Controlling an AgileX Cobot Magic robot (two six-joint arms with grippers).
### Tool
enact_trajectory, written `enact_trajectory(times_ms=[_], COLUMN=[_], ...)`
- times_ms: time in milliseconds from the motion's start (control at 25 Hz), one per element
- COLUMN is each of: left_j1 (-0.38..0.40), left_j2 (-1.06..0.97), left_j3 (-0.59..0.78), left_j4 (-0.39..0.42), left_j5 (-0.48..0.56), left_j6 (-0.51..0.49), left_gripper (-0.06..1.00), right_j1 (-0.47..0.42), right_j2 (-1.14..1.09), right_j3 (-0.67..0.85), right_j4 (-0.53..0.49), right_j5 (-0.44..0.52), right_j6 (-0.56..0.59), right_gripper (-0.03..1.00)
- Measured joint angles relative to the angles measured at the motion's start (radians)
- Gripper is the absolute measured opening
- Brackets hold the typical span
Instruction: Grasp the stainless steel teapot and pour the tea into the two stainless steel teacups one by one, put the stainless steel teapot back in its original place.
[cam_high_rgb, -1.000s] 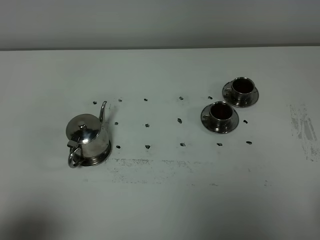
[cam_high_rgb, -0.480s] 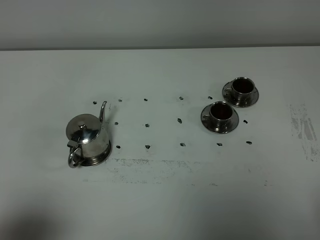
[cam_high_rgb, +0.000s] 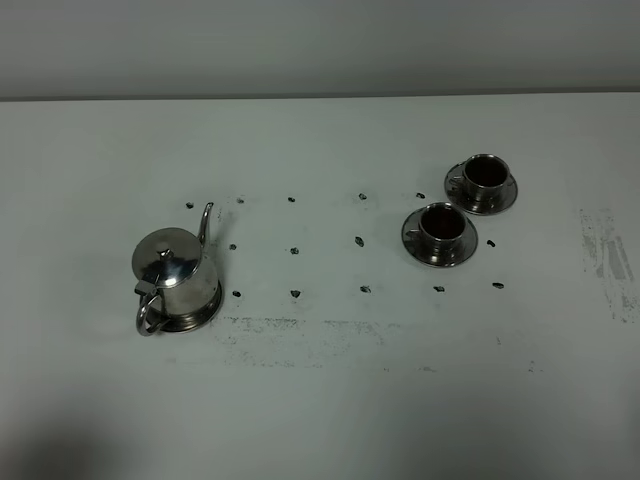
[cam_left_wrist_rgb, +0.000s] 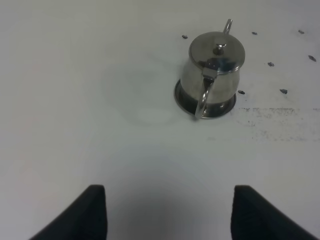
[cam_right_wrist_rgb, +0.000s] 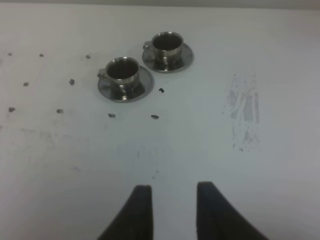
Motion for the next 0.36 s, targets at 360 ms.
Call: enact_trajectory(times_ms=[360], left_j1=[0.0], left_j2=[0.0], left_j3=[0.0], left_j4=[0.0], left_j5=[0.0], left_j6=[0.0], left_gripper=[0.53], right_j1=[0.0], right_j2=[0.0], right_j3=[0.0], right_j4=[0.0], right_j5=[0.0], right_j6=[0.0], right_gripper=[0.24])
